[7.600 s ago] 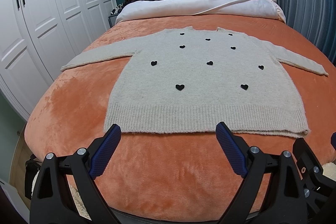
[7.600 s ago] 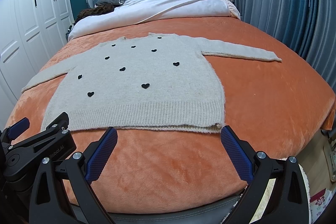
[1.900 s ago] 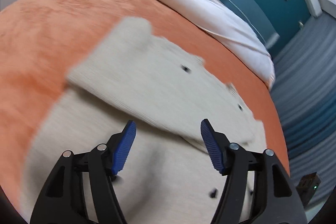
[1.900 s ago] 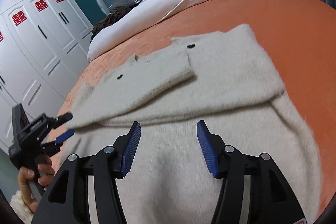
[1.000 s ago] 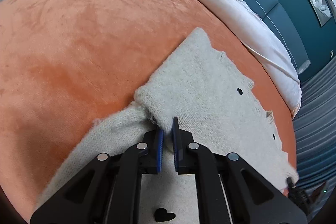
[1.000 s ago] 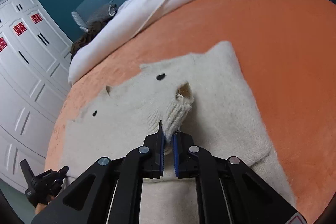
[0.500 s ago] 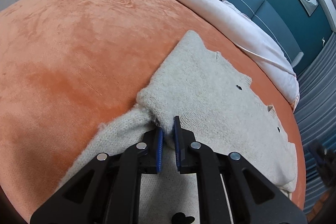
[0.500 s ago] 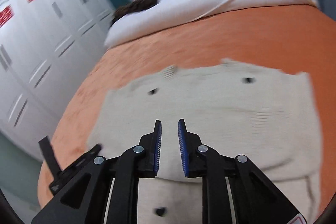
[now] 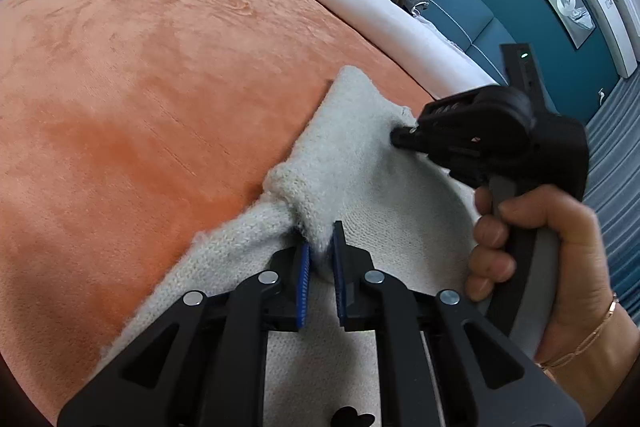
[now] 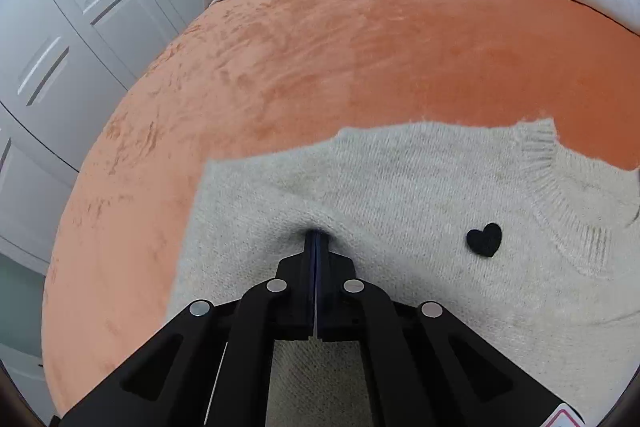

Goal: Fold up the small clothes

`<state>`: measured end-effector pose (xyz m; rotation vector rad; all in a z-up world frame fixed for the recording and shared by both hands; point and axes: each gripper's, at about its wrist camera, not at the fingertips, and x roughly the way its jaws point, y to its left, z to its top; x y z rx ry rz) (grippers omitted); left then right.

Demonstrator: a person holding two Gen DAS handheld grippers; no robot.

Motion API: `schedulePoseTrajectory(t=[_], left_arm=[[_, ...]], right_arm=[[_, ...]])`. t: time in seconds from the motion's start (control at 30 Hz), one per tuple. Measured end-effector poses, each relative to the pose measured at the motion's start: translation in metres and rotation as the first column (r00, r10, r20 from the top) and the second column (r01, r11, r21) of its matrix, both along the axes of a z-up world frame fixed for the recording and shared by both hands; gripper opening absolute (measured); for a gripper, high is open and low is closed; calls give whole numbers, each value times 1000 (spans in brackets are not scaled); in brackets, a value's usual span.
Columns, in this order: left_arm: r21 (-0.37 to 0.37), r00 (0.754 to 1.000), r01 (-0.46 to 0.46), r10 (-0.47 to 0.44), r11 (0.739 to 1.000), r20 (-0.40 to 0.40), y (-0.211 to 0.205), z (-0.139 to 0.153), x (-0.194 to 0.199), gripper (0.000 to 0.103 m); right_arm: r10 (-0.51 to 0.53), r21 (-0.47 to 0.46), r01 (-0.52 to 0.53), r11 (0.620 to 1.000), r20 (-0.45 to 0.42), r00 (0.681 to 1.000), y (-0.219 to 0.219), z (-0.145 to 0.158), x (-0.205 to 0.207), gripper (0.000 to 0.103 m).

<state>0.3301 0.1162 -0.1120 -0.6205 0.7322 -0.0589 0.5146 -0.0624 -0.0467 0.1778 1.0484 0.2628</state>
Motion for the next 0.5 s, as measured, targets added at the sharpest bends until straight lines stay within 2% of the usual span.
schedulePoseTrajectory(t=[0.1,0.17,0.23,0.27,0.33,0.4,0.47,0.5], left_arm=[[-2,1000,1,-1,1000,2,0,0,0,11],[1,1000,1,-1,1000,2,0,0,0,11],[4,1000,0,0,1000,0,-1,1,-1,11],[9,1000,0,0,1000,-2,-1,1,0,11],[23,1000,-1,1,1000,-9,-3,3,1,11],[40,1000,1,0,999,-21,-5,5,3,11],[55,999,6,-4,998,-39,-6,8,5,12],[56,999,13,-10,998,-50,-5,9,5,15]], right_arm=[[5,67,-12,998,109,994,-20,24,-38,3],[-38,83,26,996,152,988,-60,33,-76,3],[-115,84,102,991,158,981,-120,32,-121,3],[-147,58,140,988,151,978,-145,29,-137,3],[-224,-74,232,970,99,970,-201,12,-163,3],[-341,-139,348,927,74,937,-258,-3,-179,0],[-482,-122,486,865,64,874,-311,-1,-203,0],[-520,-20,521,853,51,853,-333,5,-221,0]])
